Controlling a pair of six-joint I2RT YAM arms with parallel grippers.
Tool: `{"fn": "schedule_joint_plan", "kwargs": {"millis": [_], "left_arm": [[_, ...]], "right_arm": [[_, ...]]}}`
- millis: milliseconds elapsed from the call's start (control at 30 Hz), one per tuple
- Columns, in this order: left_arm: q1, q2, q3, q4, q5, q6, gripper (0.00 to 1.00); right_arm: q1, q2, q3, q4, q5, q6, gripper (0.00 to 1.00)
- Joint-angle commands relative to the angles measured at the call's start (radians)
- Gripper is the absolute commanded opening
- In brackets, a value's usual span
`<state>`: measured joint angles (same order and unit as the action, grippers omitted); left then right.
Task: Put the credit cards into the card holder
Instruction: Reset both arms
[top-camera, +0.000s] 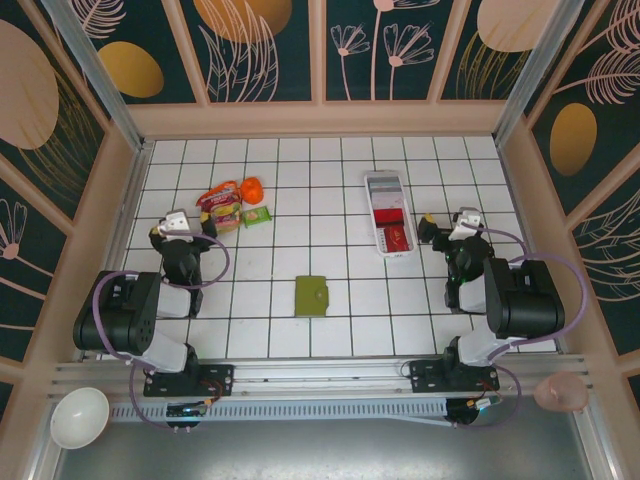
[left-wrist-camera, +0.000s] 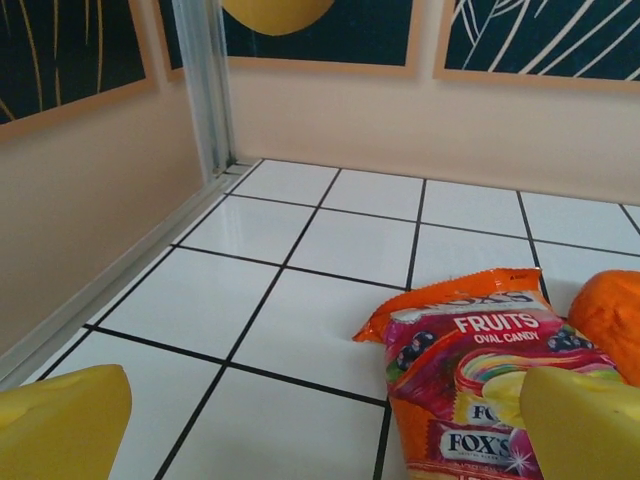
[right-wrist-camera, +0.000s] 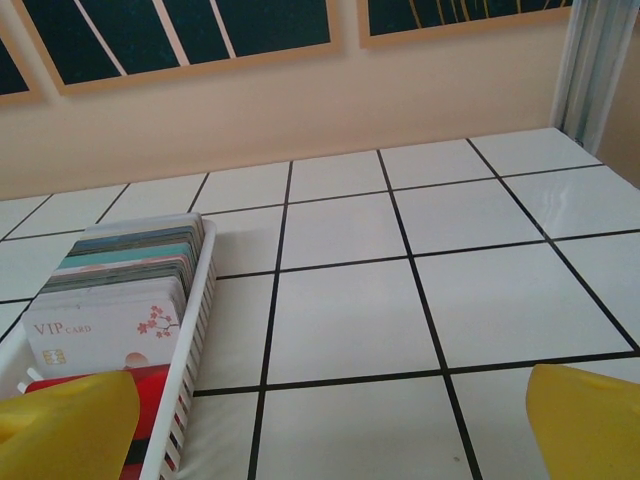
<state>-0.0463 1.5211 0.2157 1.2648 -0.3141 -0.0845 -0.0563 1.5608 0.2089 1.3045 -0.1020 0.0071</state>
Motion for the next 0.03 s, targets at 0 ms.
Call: {"fn": "schedule_joint_plan", "kwargs": {"millis": [0], "left_arm": [[0.008,-0.002,-0.003,0.054,-0.020,-0.027,0.99]], "right_arm": [[0.010,0.005,0.014,0.020,0.023,0.005,0.99]]}}
